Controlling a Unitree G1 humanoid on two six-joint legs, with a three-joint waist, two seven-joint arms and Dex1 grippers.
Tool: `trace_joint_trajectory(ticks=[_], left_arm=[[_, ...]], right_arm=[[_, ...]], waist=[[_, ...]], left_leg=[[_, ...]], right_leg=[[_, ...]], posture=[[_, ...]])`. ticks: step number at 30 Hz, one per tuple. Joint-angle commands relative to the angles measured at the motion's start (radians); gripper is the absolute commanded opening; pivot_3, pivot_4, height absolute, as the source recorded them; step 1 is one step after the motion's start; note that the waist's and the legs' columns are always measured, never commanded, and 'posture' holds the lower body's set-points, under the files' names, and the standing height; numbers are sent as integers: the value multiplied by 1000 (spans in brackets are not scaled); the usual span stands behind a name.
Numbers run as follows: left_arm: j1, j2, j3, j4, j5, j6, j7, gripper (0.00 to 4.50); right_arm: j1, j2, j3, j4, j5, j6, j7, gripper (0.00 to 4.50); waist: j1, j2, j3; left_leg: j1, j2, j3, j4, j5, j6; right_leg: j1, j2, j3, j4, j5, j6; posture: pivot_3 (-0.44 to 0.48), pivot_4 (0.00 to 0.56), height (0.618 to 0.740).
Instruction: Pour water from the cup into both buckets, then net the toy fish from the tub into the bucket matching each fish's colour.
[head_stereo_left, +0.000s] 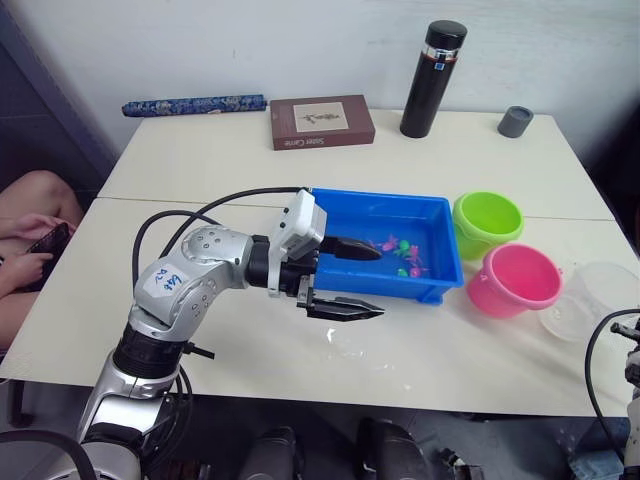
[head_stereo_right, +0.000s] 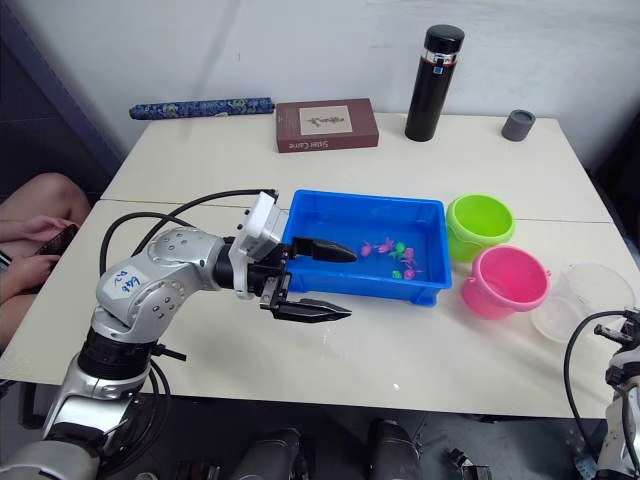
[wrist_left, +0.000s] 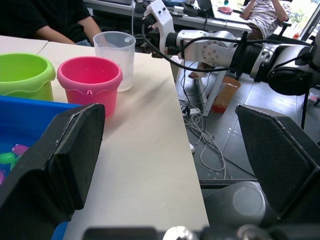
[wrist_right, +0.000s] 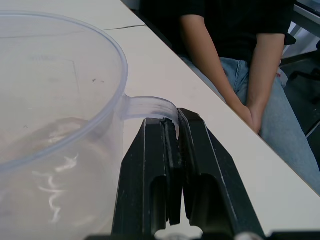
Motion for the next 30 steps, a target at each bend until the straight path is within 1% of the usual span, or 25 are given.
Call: trace_joint_trajectory(ticks=[1, 6, 11, 17, 19, 22, 26, 30], left_arm=[[-7, -11, 15, 17, -14, -8, -1, 4500], [-16, -18, 8, 62, -15, -9, -22, 4500], [-27, -27, -8, 108, 12, -50, -49, 4500], [-47, -43, -28, 167, 45, -101, -84, 4500], [-51, -50, -33, 185, 54, -113, -91, 4500], [-55, -56, -38, 205, 65, -128, -103, 4500], [-62, -66, -37, 233, 76, -142, -117, 4500], [-68, -74, -30, 247, 81, -144, -119, 4500]], right_arm=[[37, 12, -40, -80, 20, -37, -3, 23], [122, 19, -48, -218, -22, 0, -57, 23], [153, 53, -81, -328, 61, 37, -57, 23], [184, 51, -114, -414, 45, 47, -85, 23], [191, 37, -125, -447, 31, 49, -94, 23], [208, -7, -116, -498, -37, 42, -88, 23], [201, -88, -75, -563, -153, 73, -91, 23], [189, -151, -17, -581, -277, 96, -86, 23]], waist=[[0, 0, 0], [4, 1, 0], [2, 1, 0], [2, 2, 0], [4, 2, 0], [3, 2, 0], [3, 2, 0], [3, 2, 0]], left_leg=[[0, 0, 0, 0, 0, 0], [0, 0, 0, -1, 0, 0], [0, 0, 0, -2, 0, 0], [1, 0, 0, -2, 1, -1], [0, 0, 0, -3, 1, -1], [0, -1, 1, -3, 1, 0], [1, 0, 1, -3, 1, 0], [1, 0, 1, -3, 1, -1]], right_leg=[[0, 0, 0, 0, 0, 0], [0, -1, 0, -1, 0, 0], [0, 0, 0, -1, 0, 0], [0, 0, 0, -1, 0, 0], [0, 0, 0, -1, 0, 0], [0, 0, 0, -1, 0, 0], [0, 0, 1, 0, 0, 0], [0, 0, 1, -1, 0, 0]], posture=[[0, 150, 740], [0, 150, 740], [0, 150, 740], [0, 150, 740], [0, 150, 740], [0, 150, 740], [0, 150, 740], [0, 150, 740]])
